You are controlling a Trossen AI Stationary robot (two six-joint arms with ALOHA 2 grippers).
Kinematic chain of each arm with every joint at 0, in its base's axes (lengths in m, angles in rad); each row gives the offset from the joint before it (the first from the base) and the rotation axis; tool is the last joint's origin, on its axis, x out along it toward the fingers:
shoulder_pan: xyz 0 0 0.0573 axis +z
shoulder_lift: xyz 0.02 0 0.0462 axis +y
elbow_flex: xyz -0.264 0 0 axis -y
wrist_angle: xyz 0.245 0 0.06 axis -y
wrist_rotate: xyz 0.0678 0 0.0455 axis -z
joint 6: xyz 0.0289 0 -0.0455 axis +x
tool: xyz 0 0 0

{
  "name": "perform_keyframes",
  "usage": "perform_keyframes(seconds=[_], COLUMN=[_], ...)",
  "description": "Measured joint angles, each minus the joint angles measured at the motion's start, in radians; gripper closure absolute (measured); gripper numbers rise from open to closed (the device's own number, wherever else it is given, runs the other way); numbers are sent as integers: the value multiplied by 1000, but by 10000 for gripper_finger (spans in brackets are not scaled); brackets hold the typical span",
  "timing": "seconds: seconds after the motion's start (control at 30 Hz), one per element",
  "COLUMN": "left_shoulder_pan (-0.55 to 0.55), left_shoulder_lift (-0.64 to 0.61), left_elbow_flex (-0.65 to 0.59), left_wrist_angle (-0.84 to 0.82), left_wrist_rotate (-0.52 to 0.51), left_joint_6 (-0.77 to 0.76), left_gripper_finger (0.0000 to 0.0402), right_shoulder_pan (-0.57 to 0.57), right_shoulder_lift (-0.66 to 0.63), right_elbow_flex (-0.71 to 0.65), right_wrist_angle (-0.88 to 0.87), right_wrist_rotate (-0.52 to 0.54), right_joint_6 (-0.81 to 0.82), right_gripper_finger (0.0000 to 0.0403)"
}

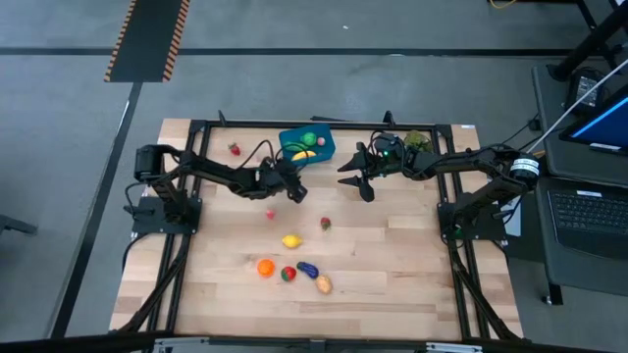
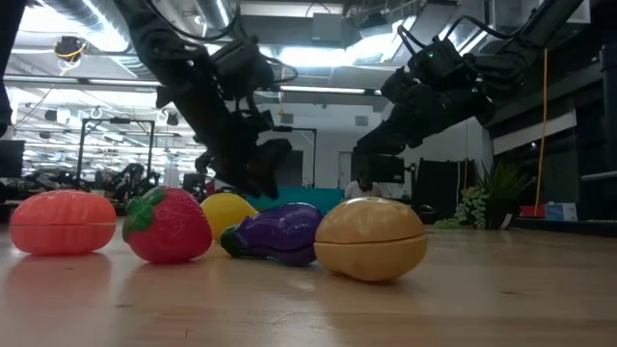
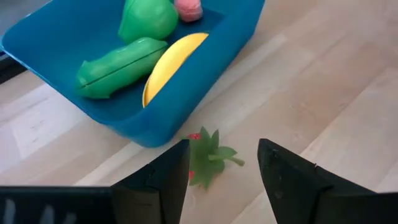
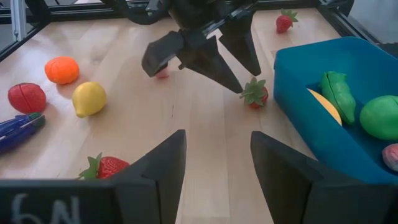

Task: Pick and placing Produce into tupperware
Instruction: Put the strawberry into the blue bin

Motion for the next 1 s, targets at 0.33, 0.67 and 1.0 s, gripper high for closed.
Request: perform_keyframes(seconds=[0.33,0.67,1.0], left_shoulder_pan=[0,0,3], left_shoulder_lift=[0,41,99], left_elbow_flex=[5,5,4], left_wrist_angle=[-58,-22,44], left_wrist_rotate=[5,10,9], left_joint_6=[-67,-98,-97], left_gripper_finger=[237,237,245], right_shoulder_pan=[0,0,0], right_shoulder_lift=[0,0,0], right_elbow_flex=[0,0,0], right_wrist_angle=[0,0,-5], right_wrist_rotate=[0,0,0], right_joint_6=[0,3,4], right_gripper_finger=[220,220,220])
